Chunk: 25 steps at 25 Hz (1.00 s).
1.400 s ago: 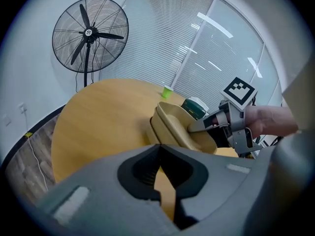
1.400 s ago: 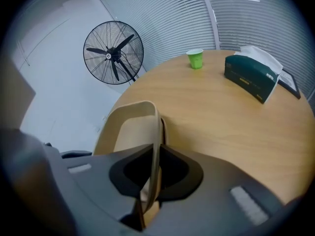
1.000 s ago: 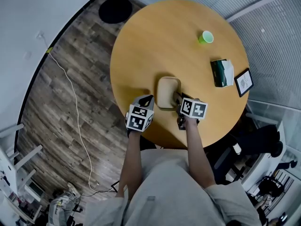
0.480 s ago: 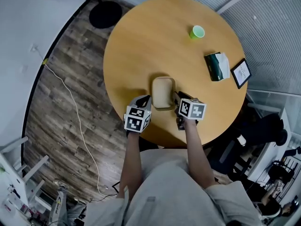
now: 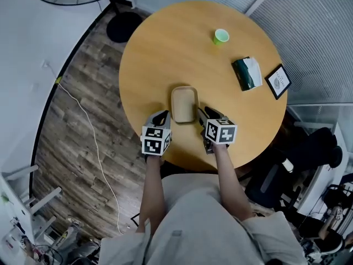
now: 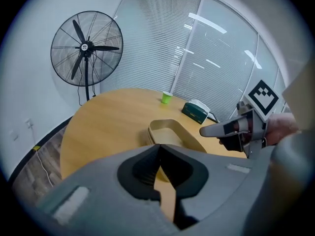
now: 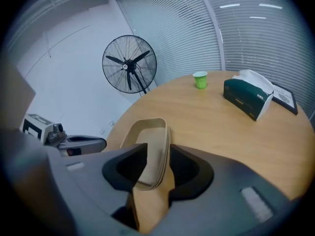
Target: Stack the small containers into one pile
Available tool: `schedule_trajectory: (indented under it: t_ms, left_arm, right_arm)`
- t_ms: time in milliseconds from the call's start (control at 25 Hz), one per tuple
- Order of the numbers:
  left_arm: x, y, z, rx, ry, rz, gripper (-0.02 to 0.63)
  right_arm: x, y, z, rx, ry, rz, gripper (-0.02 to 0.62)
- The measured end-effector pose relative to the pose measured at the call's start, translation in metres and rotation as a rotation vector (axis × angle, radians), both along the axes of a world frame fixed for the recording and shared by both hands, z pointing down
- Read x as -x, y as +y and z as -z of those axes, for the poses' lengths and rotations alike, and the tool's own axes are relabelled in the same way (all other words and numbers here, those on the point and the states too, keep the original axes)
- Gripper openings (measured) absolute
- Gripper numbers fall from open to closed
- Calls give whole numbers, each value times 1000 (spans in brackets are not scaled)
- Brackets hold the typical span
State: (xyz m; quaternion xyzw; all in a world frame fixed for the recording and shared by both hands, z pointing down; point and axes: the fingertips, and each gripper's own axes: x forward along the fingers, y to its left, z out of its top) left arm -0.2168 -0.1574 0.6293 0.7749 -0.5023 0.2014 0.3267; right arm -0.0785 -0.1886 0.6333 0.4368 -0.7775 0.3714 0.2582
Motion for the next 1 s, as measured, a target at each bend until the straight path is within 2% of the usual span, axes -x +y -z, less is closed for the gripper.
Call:
schedule_trajectory:
  t_ms: [280, 680, 1000]
  left_arm:
    - [-18, 23, 29, -55, -15, 141, 2]
    - [-62, 75, 44, -100, -66, 173, 2]
    - [-73, 105, 57, -151, -106, 216, 2]
  right_arm:
    - [-15, 24, 27, -95, -56, 73, 140]
    - [-18, 80, 43, -167, -91, 228, 140]
    - [-37, 103, 50, -219, -105, 253, 140]
